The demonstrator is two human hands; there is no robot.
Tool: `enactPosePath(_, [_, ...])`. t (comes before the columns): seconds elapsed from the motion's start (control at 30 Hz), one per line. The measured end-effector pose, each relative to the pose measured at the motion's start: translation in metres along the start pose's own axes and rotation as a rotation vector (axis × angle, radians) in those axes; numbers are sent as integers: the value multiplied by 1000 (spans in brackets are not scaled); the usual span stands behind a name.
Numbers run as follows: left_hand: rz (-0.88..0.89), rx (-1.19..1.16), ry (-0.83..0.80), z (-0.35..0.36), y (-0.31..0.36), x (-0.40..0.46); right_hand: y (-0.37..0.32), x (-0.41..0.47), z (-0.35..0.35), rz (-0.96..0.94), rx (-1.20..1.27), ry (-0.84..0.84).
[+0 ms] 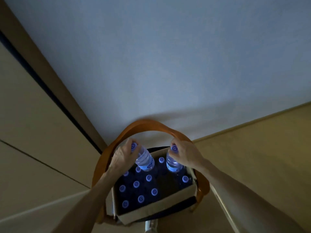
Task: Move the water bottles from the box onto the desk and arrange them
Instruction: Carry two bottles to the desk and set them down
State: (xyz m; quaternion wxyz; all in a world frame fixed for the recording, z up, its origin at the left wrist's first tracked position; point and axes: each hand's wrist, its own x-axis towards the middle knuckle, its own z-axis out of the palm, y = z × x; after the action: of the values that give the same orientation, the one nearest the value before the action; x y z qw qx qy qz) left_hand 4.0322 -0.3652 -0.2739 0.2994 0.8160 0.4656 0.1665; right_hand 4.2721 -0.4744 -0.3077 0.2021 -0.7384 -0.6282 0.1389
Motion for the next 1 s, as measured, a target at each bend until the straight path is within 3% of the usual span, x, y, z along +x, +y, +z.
enactPosePath(0.23, [27,-23,292,-112,21,-31,-81,52,-74,-260,43,72])
enactPosePath(0.53, [26,-28,665,-293,15,-95,-271,116,-137,-558,99,66])
enactPosePath(1.0, [-274,393,983,-517,-69,-288,-615,154,-104,-924,238,84])
